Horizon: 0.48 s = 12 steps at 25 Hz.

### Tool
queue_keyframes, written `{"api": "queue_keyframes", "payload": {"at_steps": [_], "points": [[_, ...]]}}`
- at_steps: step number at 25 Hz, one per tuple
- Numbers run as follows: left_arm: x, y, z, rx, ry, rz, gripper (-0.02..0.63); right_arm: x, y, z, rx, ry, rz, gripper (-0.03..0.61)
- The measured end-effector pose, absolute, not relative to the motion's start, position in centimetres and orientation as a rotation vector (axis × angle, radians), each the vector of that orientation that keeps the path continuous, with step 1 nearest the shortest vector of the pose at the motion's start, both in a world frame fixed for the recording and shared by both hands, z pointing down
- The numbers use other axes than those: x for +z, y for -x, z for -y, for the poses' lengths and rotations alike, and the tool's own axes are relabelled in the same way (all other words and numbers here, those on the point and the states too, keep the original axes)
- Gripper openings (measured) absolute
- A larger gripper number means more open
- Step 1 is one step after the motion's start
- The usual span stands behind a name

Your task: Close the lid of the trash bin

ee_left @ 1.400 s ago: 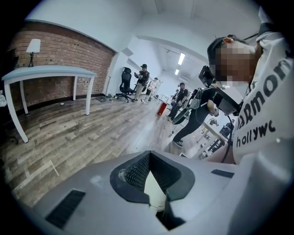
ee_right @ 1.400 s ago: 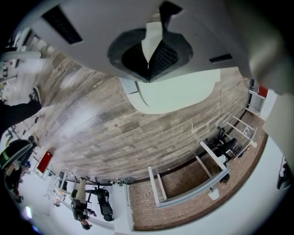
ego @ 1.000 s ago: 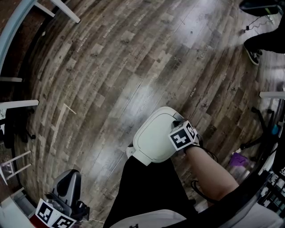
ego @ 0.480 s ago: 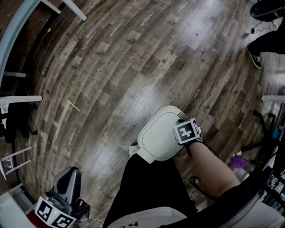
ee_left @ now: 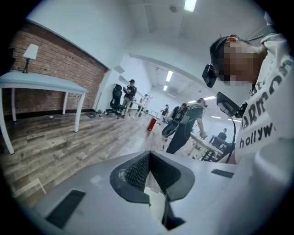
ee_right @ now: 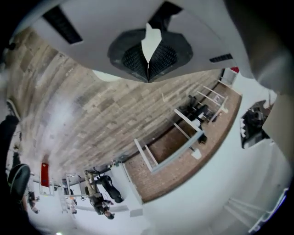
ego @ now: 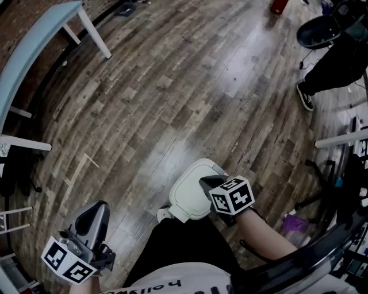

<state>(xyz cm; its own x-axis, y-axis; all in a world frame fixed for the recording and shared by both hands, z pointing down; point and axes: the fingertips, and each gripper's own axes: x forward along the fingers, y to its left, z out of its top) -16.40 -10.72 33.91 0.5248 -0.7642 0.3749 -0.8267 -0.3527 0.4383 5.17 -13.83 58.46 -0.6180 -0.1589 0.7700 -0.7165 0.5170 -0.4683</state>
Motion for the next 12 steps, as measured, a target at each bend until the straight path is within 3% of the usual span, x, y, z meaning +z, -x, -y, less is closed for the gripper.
{"api": "queue_keyframes", "payload": {"at_steps": [4, 12], "points": [[29.0, 14.7, 12.1, 0.012, -2.354, 1.209, 0.008, 45.5, -1.0, 15.2, 1.07, -0.705, 2.411, 0.009], [20.0, 13.8, 11.5, -0.149, -2.601, 1.093, 0.008, 24.9, 1.7, 13.5, 0.618, -0.799, 2.79, 0.009]]}}
